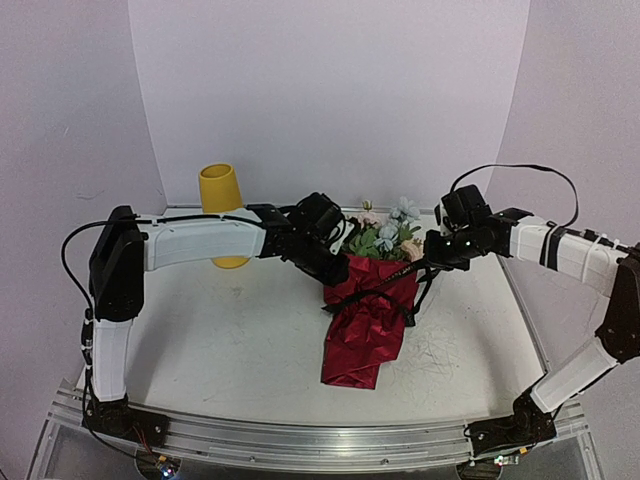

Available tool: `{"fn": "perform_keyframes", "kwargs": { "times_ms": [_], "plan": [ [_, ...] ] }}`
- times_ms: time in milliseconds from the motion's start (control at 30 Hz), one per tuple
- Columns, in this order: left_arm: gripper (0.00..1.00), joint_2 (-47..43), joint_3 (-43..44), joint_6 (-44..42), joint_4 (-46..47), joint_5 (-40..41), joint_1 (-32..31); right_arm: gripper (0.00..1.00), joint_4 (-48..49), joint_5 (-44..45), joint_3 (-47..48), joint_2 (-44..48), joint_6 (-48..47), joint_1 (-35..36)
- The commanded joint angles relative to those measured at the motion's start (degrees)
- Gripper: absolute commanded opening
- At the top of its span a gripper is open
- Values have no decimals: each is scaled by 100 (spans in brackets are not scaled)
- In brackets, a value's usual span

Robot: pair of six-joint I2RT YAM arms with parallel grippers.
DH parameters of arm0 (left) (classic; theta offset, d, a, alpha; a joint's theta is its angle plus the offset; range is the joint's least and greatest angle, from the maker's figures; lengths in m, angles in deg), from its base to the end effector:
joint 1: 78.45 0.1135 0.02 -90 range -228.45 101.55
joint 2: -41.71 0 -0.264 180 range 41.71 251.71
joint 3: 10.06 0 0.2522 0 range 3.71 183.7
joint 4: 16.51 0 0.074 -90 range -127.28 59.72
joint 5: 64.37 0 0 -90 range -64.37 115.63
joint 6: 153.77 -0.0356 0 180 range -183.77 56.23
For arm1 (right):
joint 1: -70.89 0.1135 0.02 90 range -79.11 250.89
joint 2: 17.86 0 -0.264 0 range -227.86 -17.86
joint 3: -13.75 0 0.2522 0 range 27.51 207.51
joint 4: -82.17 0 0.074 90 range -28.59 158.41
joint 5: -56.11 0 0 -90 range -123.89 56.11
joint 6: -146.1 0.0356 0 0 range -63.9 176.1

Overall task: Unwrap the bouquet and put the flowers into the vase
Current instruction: Untie the ribbon from the wrapping paper.

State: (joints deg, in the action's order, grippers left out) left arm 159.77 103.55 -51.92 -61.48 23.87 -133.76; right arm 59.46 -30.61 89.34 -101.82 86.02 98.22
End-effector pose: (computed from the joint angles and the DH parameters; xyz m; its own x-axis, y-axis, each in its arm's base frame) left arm 0.2648 -0.3845 0.2437 -0.5941 0.4977 -0.6319 0.7267 0.6689 -0.1564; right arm 0.2990 0.1522 0.2828 -0.6044 0.2482 -0.7570 -0.1308 0.9064 0.4016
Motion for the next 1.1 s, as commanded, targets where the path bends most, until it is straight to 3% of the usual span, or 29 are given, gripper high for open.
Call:
{"fn": "perform_keyframes", "kwargs": {
  "times_ms": [0, 200, 433, 533, 600, 800, 900, 1067],
  "plan": [
    [25, -373, -190, 0, 247, 122, -231, 0, -197, 131, -348, 343, 256, -129],
    [36, -58, 227, -188, 242, 121, -373, 0, -571, 266, -1048, 759, 758, -773],
    [42, 401, 856, -310, 231, 34, -419, 4, -735, -338, -1705, 858, 915, -1367],
    [45, 532, 1005, -334, 211, -53, -419, 52, -627, -873, -1635, 908, 332, -1371],
    [46, 600, 1068, -401, 197, -78, -419, 59, -381, -1267, -1671, 1105, 137, -1370],
    [47, 661, 1128, -557, 151, 100, -419, 60, 306, -2508, -1858, 1200, -76, -1313],
    [47, 680, 1143, -561, 141, 45, -419, 64, 316, -2615, -1827, 962, -110, -1172],
    [51, 754, 1179, -731, 140, 75, -517, 63, 315, -2610, -1944, 818, -94, -1050]
  ]
}}
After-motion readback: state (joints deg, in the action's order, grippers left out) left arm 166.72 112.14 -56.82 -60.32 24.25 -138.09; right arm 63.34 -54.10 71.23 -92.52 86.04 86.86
